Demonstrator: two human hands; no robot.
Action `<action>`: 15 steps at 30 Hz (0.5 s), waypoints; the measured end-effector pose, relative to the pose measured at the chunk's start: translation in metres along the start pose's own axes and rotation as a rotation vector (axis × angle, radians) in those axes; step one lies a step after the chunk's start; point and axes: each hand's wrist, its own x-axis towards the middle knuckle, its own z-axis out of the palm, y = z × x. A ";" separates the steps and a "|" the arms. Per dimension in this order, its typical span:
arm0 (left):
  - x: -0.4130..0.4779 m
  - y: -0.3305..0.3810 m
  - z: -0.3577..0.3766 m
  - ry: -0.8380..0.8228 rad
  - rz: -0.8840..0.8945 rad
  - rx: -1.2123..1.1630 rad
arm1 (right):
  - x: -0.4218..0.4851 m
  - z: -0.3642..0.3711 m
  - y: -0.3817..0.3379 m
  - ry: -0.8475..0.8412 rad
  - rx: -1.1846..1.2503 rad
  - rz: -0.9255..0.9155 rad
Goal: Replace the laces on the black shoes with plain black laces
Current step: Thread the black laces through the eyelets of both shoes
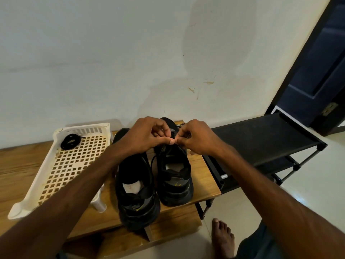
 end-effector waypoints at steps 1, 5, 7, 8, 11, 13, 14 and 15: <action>0.001 -0.002 -0.003 -0.030 -0.001 -0.043 | 0.000 0.000 0.000 0.000 0.017 0.010; 0.003 -0.010 -0.015 -0.165 0.005 -0.192 | -0.002 0.001 0.000 0.018 0.107 0.065; 0.004 -0.012 -0.018 -0.205 0.010 -0.168 | -0.003 -0.002 -0.002 0.025 0.117 0.054; 0.004 -0.013 -0.020 -0.211 0.019 -0.123 | -0.003 -0.004 -0.003 0.027 0.118 0.045; 0.005 -0.014 -0.020 -0.143 0.089 0.056 | -0.004 -0.007 -0.004 0.023 0.098 0.045; 0.005 -0.012 -0.017 -0.091 0.126 0.128 | -0.007 -0.007 -0.005 0.008 0.089 0.072; 0.005 -0.011 -0.015 -0.071 0.136 0.159 | -0.008 -0.006 -0.005 -0.007 0.086 0.089; 0.005 -0.010 -0.013 -0.056 0.142 0.188 | -0.010 -0.005 -0.004 -0.022 0.085 0.108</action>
